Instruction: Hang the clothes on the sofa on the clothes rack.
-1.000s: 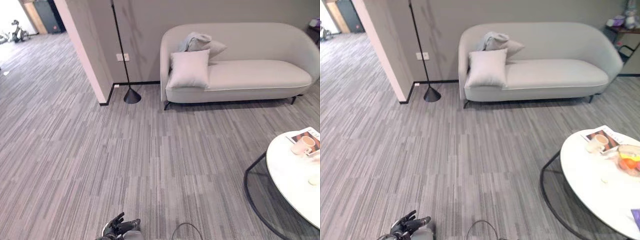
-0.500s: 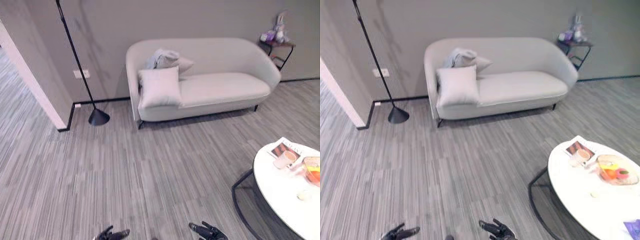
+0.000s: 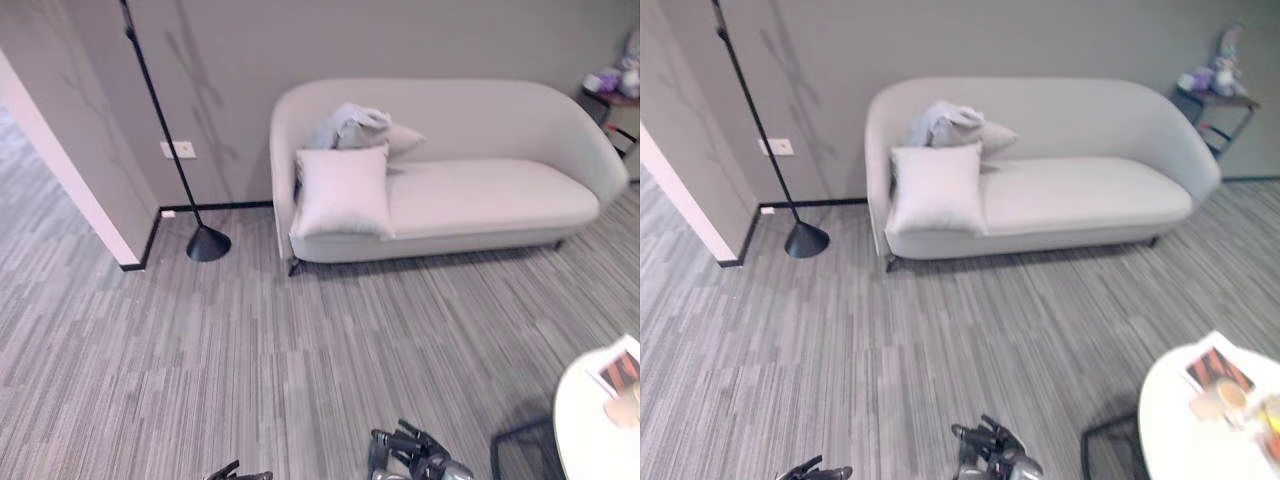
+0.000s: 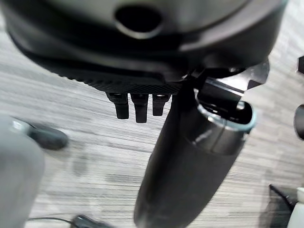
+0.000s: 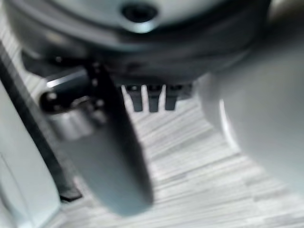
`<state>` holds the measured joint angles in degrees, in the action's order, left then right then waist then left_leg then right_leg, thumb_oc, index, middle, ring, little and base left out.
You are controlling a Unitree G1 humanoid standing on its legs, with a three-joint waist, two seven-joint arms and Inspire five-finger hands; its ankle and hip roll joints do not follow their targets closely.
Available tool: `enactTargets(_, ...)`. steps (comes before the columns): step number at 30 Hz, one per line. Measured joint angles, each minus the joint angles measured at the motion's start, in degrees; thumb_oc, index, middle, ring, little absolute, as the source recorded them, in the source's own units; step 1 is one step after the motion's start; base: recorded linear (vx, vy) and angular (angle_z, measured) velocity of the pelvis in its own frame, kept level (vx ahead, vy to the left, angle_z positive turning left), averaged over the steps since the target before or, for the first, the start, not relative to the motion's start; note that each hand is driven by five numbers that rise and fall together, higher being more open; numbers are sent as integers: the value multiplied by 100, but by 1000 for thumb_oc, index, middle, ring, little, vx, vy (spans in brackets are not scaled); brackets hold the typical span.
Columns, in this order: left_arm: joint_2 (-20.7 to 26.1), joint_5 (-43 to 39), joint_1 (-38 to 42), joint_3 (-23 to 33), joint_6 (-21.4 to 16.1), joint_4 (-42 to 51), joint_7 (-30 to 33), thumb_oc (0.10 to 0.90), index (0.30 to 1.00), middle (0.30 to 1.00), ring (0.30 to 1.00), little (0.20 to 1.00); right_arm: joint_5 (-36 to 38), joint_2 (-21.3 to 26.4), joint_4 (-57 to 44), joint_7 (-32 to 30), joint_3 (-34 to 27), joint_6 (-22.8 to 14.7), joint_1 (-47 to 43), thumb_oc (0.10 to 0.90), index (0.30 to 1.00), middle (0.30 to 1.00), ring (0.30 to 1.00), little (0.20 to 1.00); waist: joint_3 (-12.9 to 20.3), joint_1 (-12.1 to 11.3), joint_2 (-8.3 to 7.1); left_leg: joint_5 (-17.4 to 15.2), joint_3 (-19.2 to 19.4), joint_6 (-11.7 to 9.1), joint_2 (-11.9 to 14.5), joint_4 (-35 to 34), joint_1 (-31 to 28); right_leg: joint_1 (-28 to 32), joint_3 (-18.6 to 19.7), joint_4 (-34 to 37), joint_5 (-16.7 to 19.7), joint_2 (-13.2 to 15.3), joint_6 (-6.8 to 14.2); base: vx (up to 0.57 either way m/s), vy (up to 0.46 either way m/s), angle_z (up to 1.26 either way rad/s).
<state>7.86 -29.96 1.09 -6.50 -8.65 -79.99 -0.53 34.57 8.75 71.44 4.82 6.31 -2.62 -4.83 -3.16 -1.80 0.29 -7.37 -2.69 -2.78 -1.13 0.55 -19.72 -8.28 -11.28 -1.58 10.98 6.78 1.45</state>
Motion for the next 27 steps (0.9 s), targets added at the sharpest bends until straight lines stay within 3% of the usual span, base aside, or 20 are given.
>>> enactTargets(2, -12, -46, 2, 114, -35, -43, 26, 800, 900, 900, 900, 900, 0, -5, -28, 3, 155, 55, 110, 800, 900, 900, 900, 900, 153, -41, -29, 57, -165, -118, 192, 667, 341, 280, -229, 335, -79, -166, -75, 232, -219, 26)
enactTargets(4, 3, -155, -90, 274, -41, 17, 14, 800, 900, 900, 900, 900, 0, -41, -34, -3, 301, 80, 183, 800, 900, 900, 900, 900, 165, -111, -109, -58, -86, -279, 346, 1279, 538, 599, -219, 595, -236, -367, -302, 253, -256, 13)
enactTargets(5, 16, -168, -68, 277, -44, 18, 23, 800, 900, 900, 900, 900, 2, -39, -46, -7, 300, 50, 182, 800, 900, 900, 900, 900, 163, -123, -154, 102, -92, -524, 433, 1484, 717, 693, -239, 632, -338, -434, -418, 132, -165, 12)
enactTargets(7, 19, -277, 4, 360, -64, 184, 38, 800, 900, 900, 900, 900, 2, -7, -272, -63, 333, 37, 357, 800, 900, 900, 900, 900, 133, -254, -276, 525, -90, -817, 546, 3080, 1372, 904, -308, 687, -496, -601, -480, 205, -319, 9)
enactTargets(8, 61, -331, 108, 446, -88, 192, 84, 800, 900, 900, 900, 900, 1, -38, -309, -92, 343, 29, 339, 800, 900, 900, 900, 900, 41, -262, -470, 827, -106, -766, 643, 4278, 2083, 1085, -346, 655, -750, -607, -587, 254, -336, 24)
enactTargets(9, 105, -330, 202, 416, -95, 211, 102, 800, 900, 900, 900, 900, -2, 5, -288, -131, 403, -15, 333, 800, 900, 900, 900, 900, -33, -268, -519, 1026, 26, -499, 831, 4874, 2543, 1198, -428, 686, -854, -628, -647, 236, -187, 34)
enactTargets(10, 162, -331, 238, 415, -108, 275, 107, 800, 900, 900, 900, 900, -4, 4, -176, -154, 410, -8, 248, 800, 900, 900, 900, 900, -133, -328, -594, 883, 242, -280, 985, 5067, 2752, 1293, -415, 686, -885, -620, -661, 128, -41, 17)
enactTargets(11, 247, -380, 261, 453, -112, 387, 128, 800, 900, 900, 900, 900, -17, -2, -48, -176, 435, -7, 163, 800, 900, 900, 900, 900, -230, -378, -696, 679, 573, -72, 1203, 4972, 2957, 1407, -423, 689, -961, -573, -710, 144, -24, 8)
enactTargets(12, 322, -373, 299, 459, -124, 464, 134, 800, 900, 900, 900, 900, -25, -2, 33, -208, 446, -6, 121, 800, 900, 900, 900, 900, -280, -359, -763, 594, 770, -90, 1340, 4514, 3090, 1488, -509, 686, -951, -498, -615, 153, 14, 6)
enactTargets(15, 307, -374, 363, 417, -131, 474, 127, 800, 900, 900, 900, 900, -28, 171, 34, -258, 420, -37, 116, 800, 900, 900, 900, 900, -399, -384, -676, 627, 938, -143, 1223, 3063, 3409, 1752, -611, 709, -1202, -278, -391, 197, 86, 13)
enactTargets(17, 151, -374, 449, 286, -154, 435, 128, 800, 900, 900, 900, 900, -32, 344, 229, -251, 426, -20, 99, 800, 900, 900, 900, 900, -412, -366, -419, 877, 970, -326, 796, 537, 3305, 1871, -757, 732, -1336, -123, -163, 366, 113, 29)
enactTargets(18, 54, -384, 311, 286, -158, 221, 109, 800, 900, 900, 900, 900, -71, 364, 414, -240, 444, -20, 146, 800, 900, 900, 900, 900, -311, -505, -115, 1109, 843, -457, 598, -324, 3289, 2088, -760, 747, -1521, -125, 59, 551, 156, -6)
enactTargets(19, 80, -377, 317, 340, -140, 6, 129, 800, 900, 900, 900, 900, -77, 267, 589, -252, 444, -2, 136, 800, 900, 900, 900, 900, -235, -614, -160, 1572, 708, -435, 488, -540, 3167, 2135, -718, 747, -1621, -27, 152, 343, 92, -29)
enactTargets(21, 213, -386, 157, 552, -105, -64, 158, 800, 900, 900, 900, 900, -173, -55, 700, -228, 440, 55, 106, 800, 900, 900, 900, 900, -202, -715, -466, 1711, 800, -293, 79, -536, 2976, 2160, -454, 735, -1768, 277, 327, 344, 124, -27)
enactTargets(22, 260, -385, 13, 605, -103, -49, 156, 800, 900, 900, 900, 900, -197, -136, 628, -219, 439, 40, 102, 800, 900, 900, 900, 900, -199, -721, -456, 1894, 818, -19, 48, -535, 2887, 2201, -414, 701, -1831, 243, 418, 542, 187, -26)
enactTargets(25, 392, -384, -260, 781, -68, -86, 154, 800, 900, 900, 900, 900, -236, -443, 426, -224, 441, -9, 195, 800, 900, 900, 900, 900, -138, -662, -551, 1604, 880, 381, -172, -495, 2463, 2290, -395, 275, -1809, 145, 411, 285, 137, -11)
enactTargets(27, 409, -369, -303, 629, -3, -60, 163, 800, 900, 900, 900, 900, -300, -555, 424, -121, 455, 5, 231, 800, 900, 900, 900, 900, 82, -720, -532, 1416, 1028, 583, -296, -580, 2190, 2074, -541, -403, -1853, 350, 461, 306, 274, -24)
